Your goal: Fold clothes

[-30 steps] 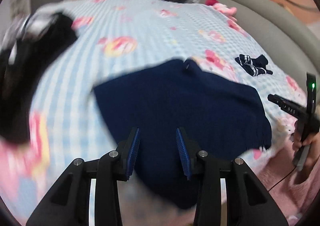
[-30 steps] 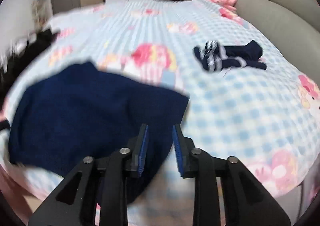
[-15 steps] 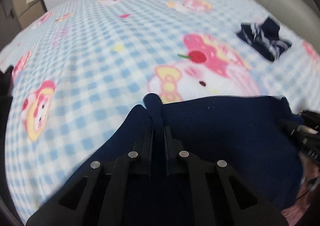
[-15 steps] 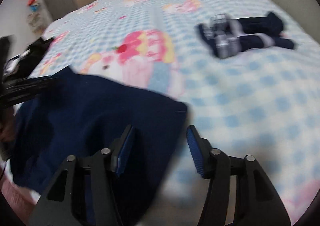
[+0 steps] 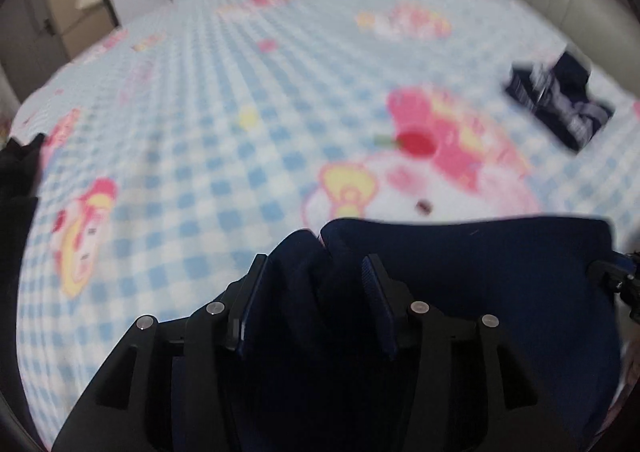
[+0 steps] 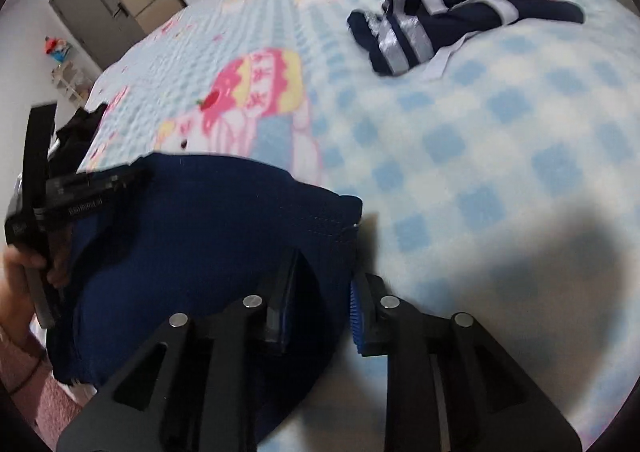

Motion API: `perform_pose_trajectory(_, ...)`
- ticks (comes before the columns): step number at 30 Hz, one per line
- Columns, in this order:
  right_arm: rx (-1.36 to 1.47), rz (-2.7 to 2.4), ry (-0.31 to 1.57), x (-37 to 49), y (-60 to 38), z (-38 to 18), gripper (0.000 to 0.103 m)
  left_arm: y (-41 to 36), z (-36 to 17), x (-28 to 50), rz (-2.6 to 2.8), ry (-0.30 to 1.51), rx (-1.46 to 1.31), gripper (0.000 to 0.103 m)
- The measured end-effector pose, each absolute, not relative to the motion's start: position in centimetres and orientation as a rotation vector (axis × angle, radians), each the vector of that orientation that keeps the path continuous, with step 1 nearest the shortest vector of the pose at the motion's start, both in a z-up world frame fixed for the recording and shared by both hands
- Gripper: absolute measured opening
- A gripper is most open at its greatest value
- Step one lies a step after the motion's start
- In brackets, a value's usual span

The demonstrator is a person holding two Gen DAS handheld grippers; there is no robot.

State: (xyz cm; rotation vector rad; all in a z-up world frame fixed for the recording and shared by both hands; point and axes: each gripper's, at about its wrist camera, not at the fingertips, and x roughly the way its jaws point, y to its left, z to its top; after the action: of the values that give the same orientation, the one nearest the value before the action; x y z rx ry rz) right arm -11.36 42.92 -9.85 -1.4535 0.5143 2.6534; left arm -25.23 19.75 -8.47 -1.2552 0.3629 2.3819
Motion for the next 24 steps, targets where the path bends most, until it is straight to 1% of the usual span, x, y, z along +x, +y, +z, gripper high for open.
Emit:
perform_pose_trajectory(1, -1.397, 2.664, 0.491, -10.9, 42.9, -9.1, 0.048, 19.5, -7.5, -24.0, 2.392, 0.34, -1.212, 0.048)
perform_pose_trajectory(3, -1.296, 2.682, 0.453, -10.0, 43.1, -7.5, 0.055, 19.1, -5.6, -21.6, 2.408, 0.294, -1.125, 0.048)
perform_pose_trajectory(4, -1.262, 2.695, 0.463, -9.5, 43.2, -6.9, 0.055, 19.3, -5.1, -19.9, 2.365, 0.29, -1.114, 0.048)
perform_pose_trajectory(6, -1.245, 2.735, 0.556, -8.7, 43.4, -6.3, 0.055, 20.1, -4.9, -17.5, 2.296, 0.3, -1.115, 0.048)
perform_pose_trajectory(7, -1.259, 2.756, 0.612, -8.4, 43.3, -6.2, 0.055, 20.5, -4.9, -16.1, 2.261, 0.308, -1.116, 0.048)
perform_pose_trajectory(11, -1.373, 2.753, 0.698, -8.3, 41.8, -7.3, 0.055, 22.9, -5.9, -12.8, 2.168, 0.305, -1.112, 0.047)
perform_pose_trajectory(13, -1.433, 2.707, 0.619, -8.1, 40.6, -8.3, 0.055, 24.4, -6.8, -12.6, 2.152, 0.327, -1.137, 0.047)
perform_pose_trajectory(16, -1.518, 2.651, 0.425, -6.8, 39.3, -10.1, 0.053, 26.0, -9.0, -12.9, 2.138, 0.382, -1.224, 0.047)
perform_pose_trajectory(19, -1.576, 2.621, 0.321, -4.7, 39.6, -11.4, 0.052, 26.3, -10.6, -13.3, 2.128, 0.378, -1.303, 0.049)
perform_pose_trajectory(21, -1.538, 2.617, 0.332, -3.6, 40.0, -11.0, 0.052, 26.2, -9.8, -12.8, 2.15, 0.369, -1.282, 0.048)
perform_pose_trajectory(24, -1.432, 2.645, 0.4, -2.3, 40.6, -9.8, 0.052, 26.1, -7.6, -11.1, 2.166, 0.331, -1.191, 0.046)
